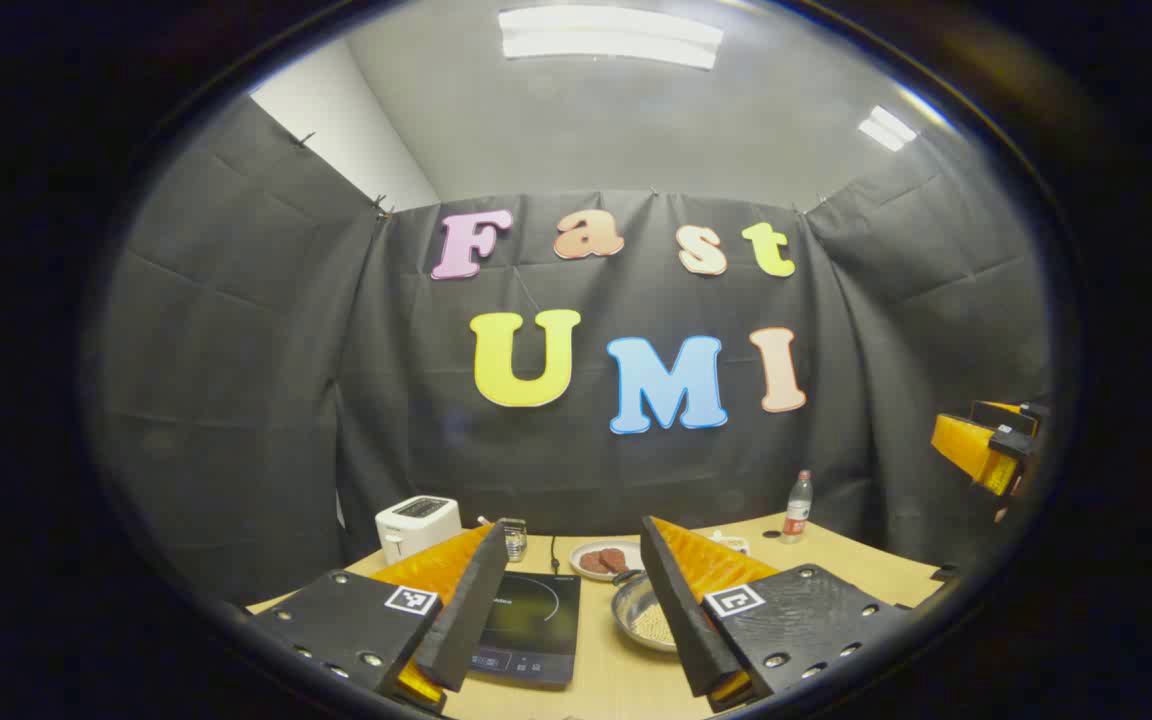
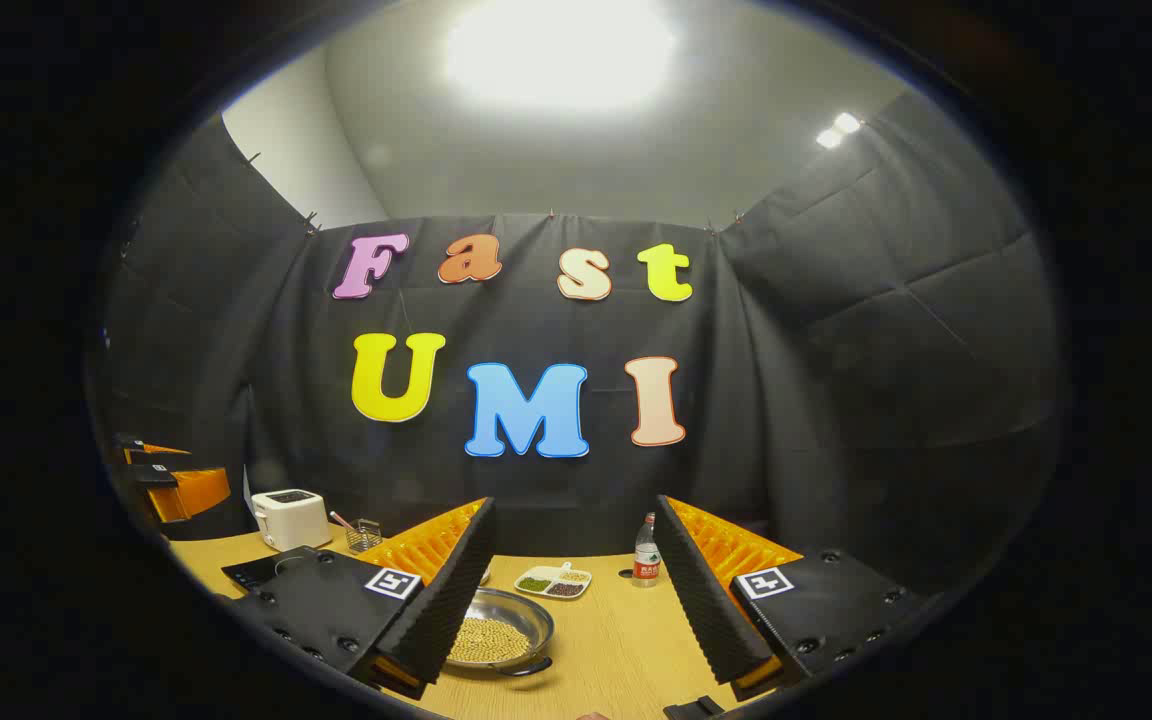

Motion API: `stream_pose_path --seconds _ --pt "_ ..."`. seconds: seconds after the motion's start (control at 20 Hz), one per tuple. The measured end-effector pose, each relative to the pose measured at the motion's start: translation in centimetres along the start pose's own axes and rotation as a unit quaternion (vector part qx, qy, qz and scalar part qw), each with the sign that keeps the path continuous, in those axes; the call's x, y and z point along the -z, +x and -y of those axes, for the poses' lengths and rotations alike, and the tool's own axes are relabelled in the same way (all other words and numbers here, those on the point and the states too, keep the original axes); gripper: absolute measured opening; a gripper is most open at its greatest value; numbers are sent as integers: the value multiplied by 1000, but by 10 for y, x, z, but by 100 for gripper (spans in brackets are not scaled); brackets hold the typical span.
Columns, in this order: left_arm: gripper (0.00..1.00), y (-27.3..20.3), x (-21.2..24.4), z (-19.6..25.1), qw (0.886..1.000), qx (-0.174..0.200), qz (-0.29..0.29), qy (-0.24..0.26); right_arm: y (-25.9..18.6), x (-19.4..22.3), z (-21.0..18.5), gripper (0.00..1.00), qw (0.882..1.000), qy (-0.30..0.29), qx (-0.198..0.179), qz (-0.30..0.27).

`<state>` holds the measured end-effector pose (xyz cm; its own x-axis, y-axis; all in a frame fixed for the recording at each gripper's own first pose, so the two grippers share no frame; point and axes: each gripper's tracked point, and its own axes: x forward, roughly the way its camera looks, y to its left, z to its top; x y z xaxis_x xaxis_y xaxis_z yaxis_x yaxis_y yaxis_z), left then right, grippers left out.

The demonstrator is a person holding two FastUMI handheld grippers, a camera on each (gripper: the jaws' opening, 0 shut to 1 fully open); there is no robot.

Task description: First push the handle of the pot to place it horizontally, then grasp the pot with both hands and set it on the induction cooktop.

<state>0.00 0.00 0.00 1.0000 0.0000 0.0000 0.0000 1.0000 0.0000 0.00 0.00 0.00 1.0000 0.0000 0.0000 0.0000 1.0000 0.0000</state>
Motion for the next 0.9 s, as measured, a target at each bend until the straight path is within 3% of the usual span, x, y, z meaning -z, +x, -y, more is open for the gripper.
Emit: stream_pose_path --seconds 0.05,0.35,0.9 --pt "78 0 0 0 1000 -1 0 0 1 1 0 96 1000 -1 -2 -2" --pt "81 1 -3 2 1000 -5 1 8 7 8 1 99 1000 0 -9 -14" --pt "78 7 -6 5 1000 -7 4 13 17 9 1 96 1000 -9 -14 -18"
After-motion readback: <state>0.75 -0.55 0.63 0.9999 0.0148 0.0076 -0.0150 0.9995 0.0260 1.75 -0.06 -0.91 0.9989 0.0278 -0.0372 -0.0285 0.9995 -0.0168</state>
